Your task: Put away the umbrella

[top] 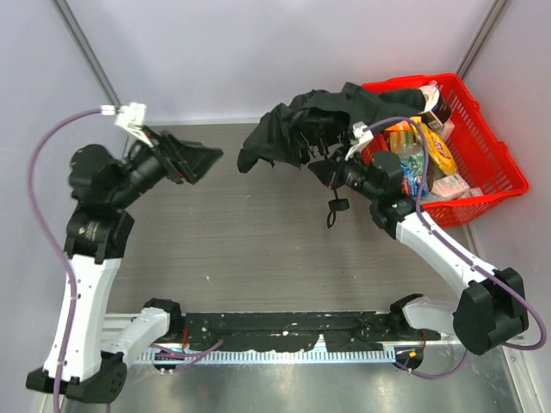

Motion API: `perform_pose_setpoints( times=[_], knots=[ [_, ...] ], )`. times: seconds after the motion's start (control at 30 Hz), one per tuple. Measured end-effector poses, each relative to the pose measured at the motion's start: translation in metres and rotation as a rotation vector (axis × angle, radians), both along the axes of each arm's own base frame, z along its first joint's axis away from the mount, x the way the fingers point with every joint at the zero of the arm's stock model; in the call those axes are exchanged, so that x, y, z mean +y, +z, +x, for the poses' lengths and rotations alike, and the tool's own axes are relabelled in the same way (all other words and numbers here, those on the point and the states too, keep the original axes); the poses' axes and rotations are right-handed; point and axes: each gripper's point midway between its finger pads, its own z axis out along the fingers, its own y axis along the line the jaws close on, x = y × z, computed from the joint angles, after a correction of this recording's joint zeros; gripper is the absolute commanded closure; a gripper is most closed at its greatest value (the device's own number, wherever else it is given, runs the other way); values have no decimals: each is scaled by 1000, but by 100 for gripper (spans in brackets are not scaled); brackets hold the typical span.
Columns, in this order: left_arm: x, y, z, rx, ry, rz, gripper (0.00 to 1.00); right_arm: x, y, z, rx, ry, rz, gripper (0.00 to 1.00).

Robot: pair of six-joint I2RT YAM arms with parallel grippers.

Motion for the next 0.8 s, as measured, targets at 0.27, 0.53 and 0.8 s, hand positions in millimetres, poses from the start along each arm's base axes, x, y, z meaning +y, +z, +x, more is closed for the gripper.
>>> perform_pose_setpoints(
  times=[0.27, 0.53, 0.8],
  knots=[
    [-52, -85, 24, 155, -204, 172, 21, 10, 35, -3, -1, 74, 52, 99],
    [-71, -95, 10, 100, -293, 259, 52, 16, 13, -10, 97, 130, 35, 99],
    [-87, -95, -1, -28, -190, 384, 100, 21, 5, -3, 189, 119, 60, 99]
  ],
)
